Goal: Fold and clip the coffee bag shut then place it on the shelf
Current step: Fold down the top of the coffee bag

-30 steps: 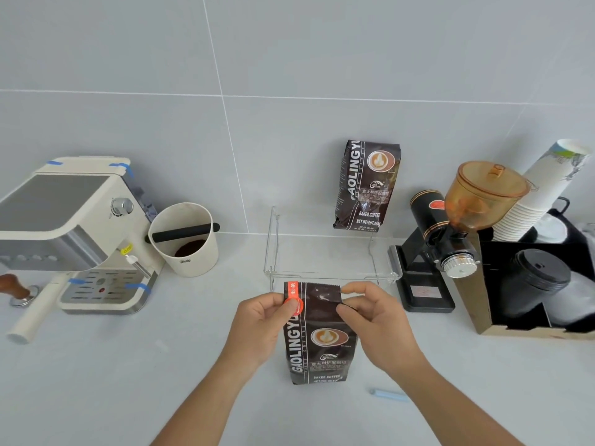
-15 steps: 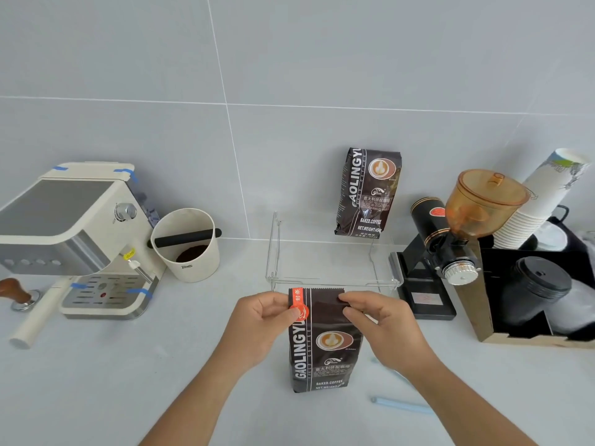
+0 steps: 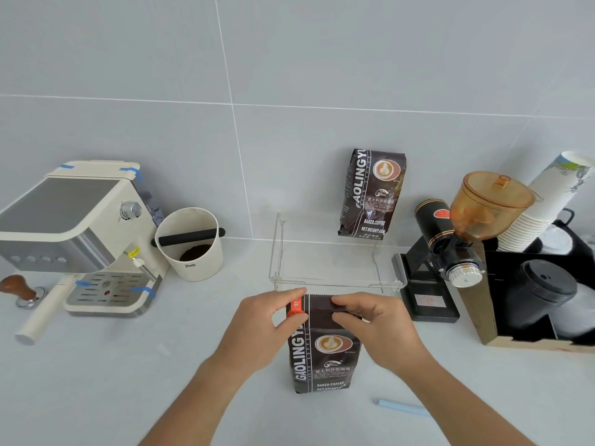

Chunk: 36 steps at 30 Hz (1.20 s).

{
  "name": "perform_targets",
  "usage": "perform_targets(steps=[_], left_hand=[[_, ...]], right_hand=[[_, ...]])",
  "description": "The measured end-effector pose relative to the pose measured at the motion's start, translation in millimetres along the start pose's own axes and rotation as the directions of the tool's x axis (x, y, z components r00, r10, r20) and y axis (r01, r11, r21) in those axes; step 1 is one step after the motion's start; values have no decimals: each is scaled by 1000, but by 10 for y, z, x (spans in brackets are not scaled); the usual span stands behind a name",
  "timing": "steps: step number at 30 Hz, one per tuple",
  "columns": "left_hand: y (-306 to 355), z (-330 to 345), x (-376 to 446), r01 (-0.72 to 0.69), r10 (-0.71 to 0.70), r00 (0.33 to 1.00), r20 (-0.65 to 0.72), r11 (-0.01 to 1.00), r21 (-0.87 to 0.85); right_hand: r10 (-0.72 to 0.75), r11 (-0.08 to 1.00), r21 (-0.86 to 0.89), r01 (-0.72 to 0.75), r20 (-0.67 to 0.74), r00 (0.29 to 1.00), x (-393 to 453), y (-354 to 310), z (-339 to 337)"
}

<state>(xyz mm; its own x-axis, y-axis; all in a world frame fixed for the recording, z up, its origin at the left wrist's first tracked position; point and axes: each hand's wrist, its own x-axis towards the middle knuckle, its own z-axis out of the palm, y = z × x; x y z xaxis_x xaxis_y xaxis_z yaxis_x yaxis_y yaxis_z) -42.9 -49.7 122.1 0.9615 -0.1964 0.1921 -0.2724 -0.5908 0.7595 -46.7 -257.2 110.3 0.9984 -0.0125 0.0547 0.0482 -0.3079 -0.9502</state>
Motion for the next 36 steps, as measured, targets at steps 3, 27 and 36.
perform_targets(steps=[3, 27, 36], left_hand=[[-32, -9, 21, -40, 39, 999, 24, 997, 63], [-122, 49, 128, 150, -103, 977, 185, 955, -258], [-166, 20, 159, 215, -157, 965, 208, 932, -292]], right_hand=[[-35, 996, -83, 38, 36, 999, -5, -12, -3], [-124, 975, -171, 141, 105, 987, 27, -25, -15], [57, 989, -146, -37, 137, 989, 43, -111, -56]])
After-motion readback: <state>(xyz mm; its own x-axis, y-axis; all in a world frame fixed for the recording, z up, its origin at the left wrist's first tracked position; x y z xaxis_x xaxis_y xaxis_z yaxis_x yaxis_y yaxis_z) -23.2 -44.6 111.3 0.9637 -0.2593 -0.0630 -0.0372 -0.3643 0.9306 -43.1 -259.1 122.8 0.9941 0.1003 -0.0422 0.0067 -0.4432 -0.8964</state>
